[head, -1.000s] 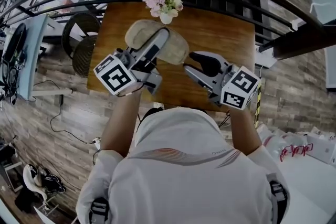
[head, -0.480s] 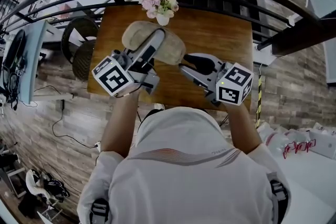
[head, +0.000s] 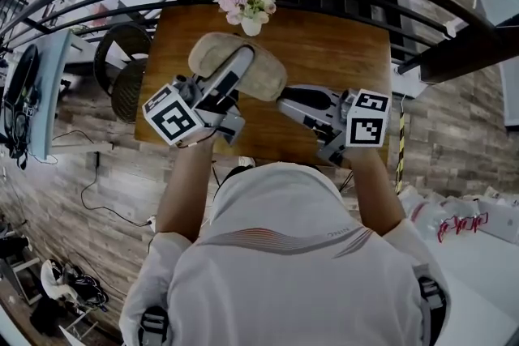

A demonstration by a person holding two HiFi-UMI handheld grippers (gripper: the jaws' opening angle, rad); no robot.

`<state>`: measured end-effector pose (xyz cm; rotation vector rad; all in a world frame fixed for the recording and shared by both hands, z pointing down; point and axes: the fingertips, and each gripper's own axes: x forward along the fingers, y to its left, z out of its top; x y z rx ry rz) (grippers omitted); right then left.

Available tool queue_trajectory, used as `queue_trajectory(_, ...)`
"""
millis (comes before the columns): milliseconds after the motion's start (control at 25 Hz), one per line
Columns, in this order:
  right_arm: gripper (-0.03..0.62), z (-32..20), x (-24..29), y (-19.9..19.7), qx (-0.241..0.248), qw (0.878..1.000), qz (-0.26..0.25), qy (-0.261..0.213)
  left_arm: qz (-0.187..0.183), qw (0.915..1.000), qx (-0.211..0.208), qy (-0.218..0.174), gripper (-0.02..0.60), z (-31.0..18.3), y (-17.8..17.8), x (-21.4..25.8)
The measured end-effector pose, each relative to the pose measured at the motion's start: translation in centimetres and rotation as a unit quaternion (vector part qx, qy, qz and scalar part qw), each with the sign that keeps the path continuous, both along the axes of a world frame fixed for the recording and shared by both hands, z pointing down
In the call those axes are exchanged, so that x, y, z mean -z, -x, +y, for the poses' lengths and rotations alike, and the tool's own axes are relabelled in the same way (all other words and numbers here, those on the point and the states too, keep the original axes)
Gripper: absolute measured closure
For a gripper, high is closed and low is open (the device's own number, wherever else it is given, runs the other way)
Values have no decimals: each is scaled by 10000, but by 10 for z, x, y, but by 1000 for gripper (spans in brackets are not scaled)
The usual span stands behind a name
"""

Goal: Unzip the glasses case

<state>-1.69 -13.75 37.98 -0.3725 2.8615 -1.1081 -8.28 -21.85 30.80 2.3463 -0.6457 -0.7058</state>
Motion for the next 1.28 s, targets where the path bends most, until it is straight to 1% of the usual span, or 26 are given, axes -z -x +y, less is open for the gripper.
queue_trajectory(40, 457, 2, 2, 0, 103, 9998, -148, 90, 22, 10000, -52, -41, 288, 1, -1, 0)
queue_trajectory(120, 450, 4, 3, -2, 225, 9982, -447, 340, 89, 9999, -109, -75, 288, 3, -1, 0)
queue_trajectory(200, 450, 2, 2, -2, 264, 9944, -754, 697, 124, 9998, -138, -92, 288, 3, 0, 0)
queue_trajectory(280, 448, 1, 1, 0, 287, 9906, -958, 934, 129, 9997, -145, -115, 288, 4, 0, 0)
queue_trajectory(360, 458, 1, 0, 1, 340, 9890, -1051, 987, 153, 9997, -149, -126, 288, 4, 0, 1)
queue_trajectory(400, 483, 2, -1, 2, 387, 9880, -1099, 1012, 201, 9996, -170, -122, 288, 4, 0, 2)
queue_trajectory(480, 502, 4, -2, 3, 484, 9829, -1323, 1185, 293, 9993, -214, -120, 288, 4, -1, 3)
queue_trajectory(520, 525, 4, -2, 2, 518, 9794, -1476, 1281, 308, 9992, -221, -119, 288, 4, -1, 3)
queue_trajectory(600, 523, 3, 0, 1, 558, 9749, -1670, 1360, 309, 9992, -229, -106, 288, 4, -2, 2)
queue_trajectory(680, 519, 3, 0, 2, 544, 9771, -1617, 1274, 321, 9991, -257, -83, 288, 4, -2, 1)
queue_trajectory(760, 533, 3, -3, 3, 448, 9843, -1348, 1044, 303, 9992, -256, -94, 288, 4, -1, 1)
queue_trajectory(800, 535, 2, -4, 3, 348, 9890, -1137, 884, 239, 9994, -216, -119, 288, 4, -1, 1)
queue_trajectory(880, 539, -2, -9, 5, 88, 9971, -562, 499, 5, 9998, -88, -194, 288, 3, 0, 1)
queue_trajectory(960, 542, -5, -18, 6, -180, 9997, 131, 73, -290, 9992, 66, -280, 288, 4, 0, -1)
queue_trajectory(1040, 543, -9, -26, 6, -410, 9958, 775, -281, -533, 9977, 216, -371, 288, 5, 1, -3)
queue_trajectory(1160, 545, -15, -29, 1, -670, 9867, 1336, -645, -625, 9965, 387, -405, 290, 5, 3, -5)
queue_trajectory(1200, 545, -17, -29, 0, -760, 9809, 1568, -864, -618, 9964, 435, -379, 290, 4, 4, -6)
queue_trajectory(1240, 545, -18, -29, -1, -848, 9719, 1868, -1156, -607, 9964, 481, -348, 290, 4, 4, -8)
queue_trajectory(1280, 546, -19, -28, -1, -919, 9599, 2194, -1482, -592, 9964, 528, -314, 291, 4, 4, -9)
